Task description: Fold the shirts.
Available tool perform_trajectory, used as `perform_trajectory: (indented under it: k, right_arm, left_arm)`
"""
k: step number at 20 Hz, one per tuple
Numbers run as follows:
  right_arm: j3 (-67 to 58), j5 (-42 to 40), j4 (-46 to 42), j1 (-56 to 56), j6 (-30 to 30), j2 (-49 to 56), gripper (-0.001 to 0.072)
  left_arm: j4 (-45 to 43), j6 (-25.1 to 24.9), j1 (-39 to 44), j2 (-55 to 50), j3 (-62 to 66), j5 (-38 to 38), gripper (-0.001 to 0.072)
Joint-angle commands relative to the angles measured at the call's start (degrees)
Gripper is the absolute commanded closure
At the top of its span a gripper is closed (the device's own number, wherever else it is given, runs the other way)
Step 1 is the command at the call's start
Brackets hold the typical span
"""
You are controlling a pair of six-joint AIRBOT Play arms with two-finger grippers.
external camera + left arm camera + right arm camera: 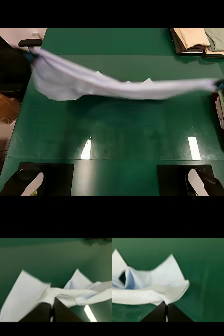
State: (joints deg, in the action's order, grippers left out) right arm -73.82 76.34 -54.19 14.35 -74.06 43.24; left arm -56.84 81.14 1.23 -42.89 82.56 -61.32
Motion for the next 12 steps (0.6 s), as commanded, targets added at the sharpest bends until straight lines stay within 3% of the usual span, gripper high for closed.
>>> perform_trajectory:
  k: [1, 5, 7, 12]
  right_arm:
    - [-23.58, -0.74, -6.54, -6.08, -2.62, 1.25, 0.0701]
    - [-45.88, 7.61, -12.61, -4.24, -4.42, 5.88, 0.0701]
    - [-50.82, 8.68, -13.4, -2.03, -5.51, 6.36, 0.0701]
    - [-41.07, 8.37, -12.74, 2.54, -6.97, 2.95, 0.0702]
  left_arm:
    - [-0.59, 1.51, 0.02, 1.6, 20.33, -0.13, 0.0686]
    - [-6.78, 7.06, 0.02, 1.6, 38.53, 0.81, 0.0686]
    - [-10.47, 9.05, 0.02, 1.6, 43.5, 0.7, 0.0687]
    - [-21.05, 10.93, 0.02, 0.74, 37.59, -9.07, 0.0687]
